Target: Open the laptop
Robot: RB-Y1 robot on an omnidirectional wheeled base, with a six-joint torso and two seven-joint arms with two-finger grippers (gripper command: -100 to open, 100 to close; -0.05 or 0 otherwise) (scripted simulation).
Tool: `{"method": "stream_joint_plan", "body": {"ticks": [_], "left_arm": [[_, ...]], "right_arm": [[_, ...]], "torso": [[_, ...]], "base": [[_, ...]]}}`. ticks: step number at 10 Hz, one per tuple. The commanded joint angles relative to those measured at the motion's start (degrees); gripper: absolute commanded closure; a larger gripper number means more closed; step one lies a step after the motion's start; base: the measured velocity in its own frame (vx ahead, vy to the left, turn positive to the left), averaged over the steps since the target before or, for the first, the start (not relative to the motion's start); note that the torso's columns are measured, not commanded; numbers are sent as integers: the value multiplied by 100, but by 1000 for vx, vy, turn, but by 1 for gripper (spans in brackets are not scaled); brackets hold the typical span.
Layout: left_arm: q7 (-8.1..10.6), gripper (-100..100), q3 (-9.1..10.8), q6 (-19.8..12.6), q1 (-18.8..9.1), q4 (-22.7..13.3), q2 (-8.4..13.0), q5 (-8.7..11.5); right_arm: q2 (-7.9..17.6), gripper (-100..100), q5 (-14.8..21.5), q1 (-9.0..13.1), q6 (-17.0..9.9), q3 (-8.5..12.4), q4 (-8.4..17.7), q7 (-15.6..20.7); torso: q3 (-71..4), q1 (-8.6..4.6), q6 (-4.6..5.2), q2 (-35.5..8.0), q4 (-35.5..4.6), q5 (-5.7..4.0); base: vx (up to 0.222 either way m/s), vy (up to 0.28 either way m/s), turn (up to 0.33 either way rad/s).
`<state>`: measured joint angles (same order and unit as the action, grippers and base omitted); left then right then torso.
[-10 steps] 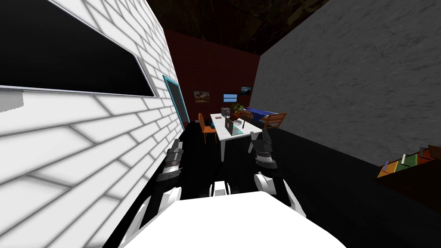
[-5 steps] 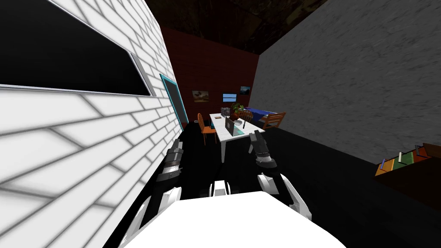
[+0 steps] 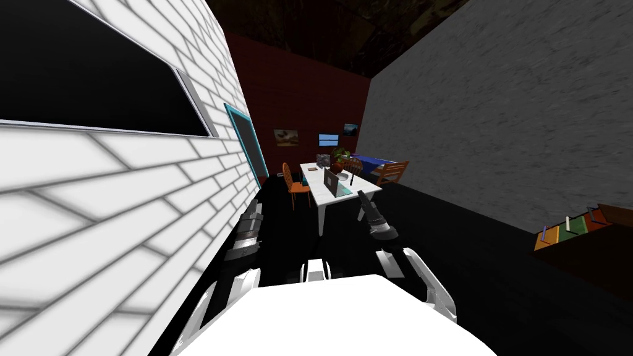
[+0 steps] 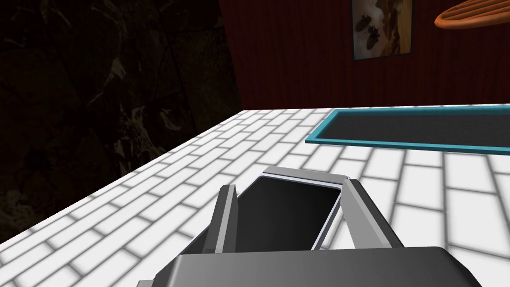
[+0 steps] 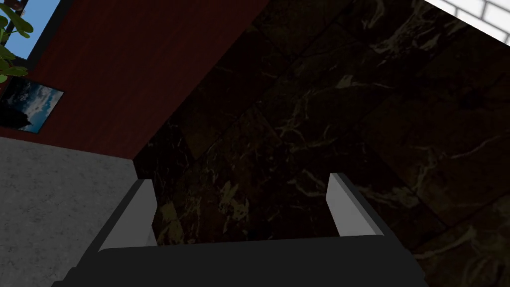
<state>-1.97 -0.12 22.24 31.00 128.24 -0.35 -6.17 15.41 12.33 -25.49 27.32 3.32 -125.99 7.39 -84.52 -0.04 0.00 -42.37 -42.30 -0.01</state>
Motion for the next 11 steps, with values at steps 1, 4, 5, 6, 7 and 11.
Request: {"method": "stream_joint_plan", "body": {"ticks": [1, 4, 5, 6, 7, 11], "left_arm": [[0, 0, 0, 0, 0, 0, 0, 0], [0, 0, 0, 0, 0, 0, 0, 0], [0, 0, 0, 0, 0, 0, 0, 0], [0, 0, 0, 0, 0, 0, 0, 0], [0, 0, 0, 0, 0, 0, 0, 0], [0, 0, 0, 0, 0, 0, 0, 0]], "right_arm": [[239, -100, 457, 32, -73, 114, 155, 383], [492, -100, 869, 61, -145, 240, 286, 710], [622, -100, 1059, 76, -178, 301, 348, 869], [753, -100, 1243, 92, -211, 358, 409, 1026], [881, -100, 1418, 109, -242, 412, 471, 1178], [1334, -100, 2031, 205, -357, 586, 746, 1766]], "torso": [[1, -1, 0, 1, -1, -1], [-10, 14, 0, 16, 4, 3], [-4, 1, 0, 6, 2, 1], [-1, -6, 1, 4, 0, -2], [-5, 1, 1, 9, 2, -1], [-5, 7, 0, 9, 2, 2]], "base": [[66, 46, -53], [75, 61, -44], [57, 32, -30], [77, 46, -49], [81, 47, -54], [79, 62, -21]]}}
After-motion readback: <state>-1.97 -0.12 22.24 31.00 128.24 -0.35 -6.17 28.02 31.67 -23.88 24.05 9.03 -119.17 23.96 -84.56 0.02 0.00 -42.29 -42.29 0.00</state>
